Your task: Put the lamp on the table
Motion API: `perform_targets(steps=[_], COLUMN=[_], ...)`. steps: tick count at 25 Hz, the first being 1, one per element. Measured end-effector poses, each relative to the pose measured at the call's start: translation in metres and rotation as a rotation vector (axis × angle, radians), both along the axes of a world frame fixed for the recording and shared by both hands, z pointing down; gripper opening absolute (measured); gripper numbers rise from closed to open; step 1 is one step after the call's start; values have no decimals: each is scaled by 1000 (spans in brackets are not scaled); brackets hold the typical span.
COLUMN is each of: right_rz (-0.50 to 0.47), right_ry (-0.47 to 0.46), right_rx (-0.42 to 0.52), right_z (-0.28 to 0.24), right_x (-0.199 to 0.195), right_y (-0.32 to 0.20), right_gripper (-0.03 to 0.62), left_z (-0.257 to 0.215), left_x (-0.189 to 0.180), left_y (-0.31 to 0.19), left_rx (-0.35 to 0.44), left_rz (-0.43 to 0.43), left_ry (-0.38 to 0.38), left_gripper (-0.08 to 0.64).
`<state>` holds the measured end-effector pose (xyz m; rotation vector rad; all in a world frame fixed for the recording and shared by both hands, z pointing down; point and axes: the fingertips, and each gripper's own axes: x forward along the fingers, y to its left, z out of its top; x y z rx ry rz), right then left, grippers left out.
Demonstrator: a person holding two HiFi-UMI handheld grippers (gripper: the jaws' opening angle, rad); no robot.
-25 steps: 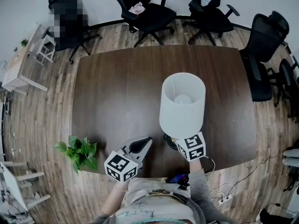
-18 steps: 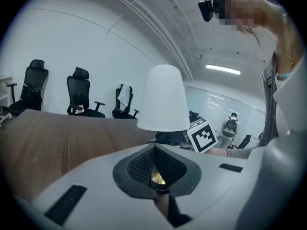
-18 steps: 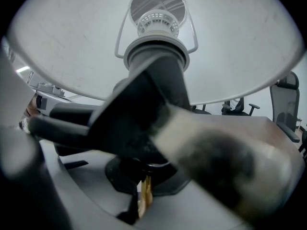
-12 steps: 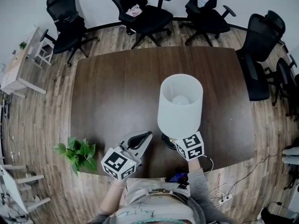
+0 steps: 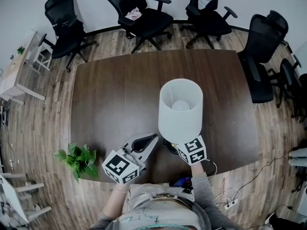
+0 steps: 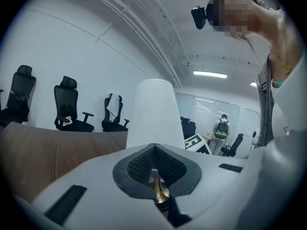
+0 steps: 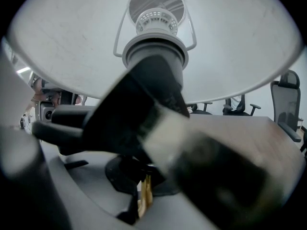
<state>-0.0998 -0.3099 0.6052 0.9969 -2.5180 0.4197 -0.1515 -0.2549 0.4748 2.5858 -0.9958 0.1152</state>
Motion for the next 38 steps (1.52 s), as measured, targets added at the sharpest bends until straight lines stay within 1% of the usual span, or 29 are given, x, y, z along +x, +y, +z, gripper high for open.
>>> perform_targets(steps=[6, 12, 17, 20, 25, 28, 34, 38], right_rz=[-11, -29, -20, -23, -22, -23, -25, -24], right_ry=[-2, 2, -2, -2, -9, -11, -8, -12], right_rx=[11, 27, 40, 46, 51, 57, 64, 63], right_z=[3, 4, 3, 2, 4, 5, 5, 6], right_x=[0, 0, 1, 1, 2, 3, 2, 3], right_y=[4, 8, 11, 11, 14, 16, 17, 17], right_gripper=[17, 18, 17, 18, 18, 18, 18, 18], left_z=[-9, -31, -42, -47, -48, -49, -49, -49], left_x=[-2, -1, 1, 3, 5, 8, 12, 11], left_y=[0, -5, -4, -4, -4, -3, -4, -5], left_rx=[4, 38, 63, 77, 79, 92, 101, 99], left_rz=[-11, -30, -12, -7, -8, 4, 29, 20], left_ry=[30, 74, 57, 60, 56, 49, 58, 52], left_gripper=[12, 12, 12, 12, 12, 12, 12, 14])
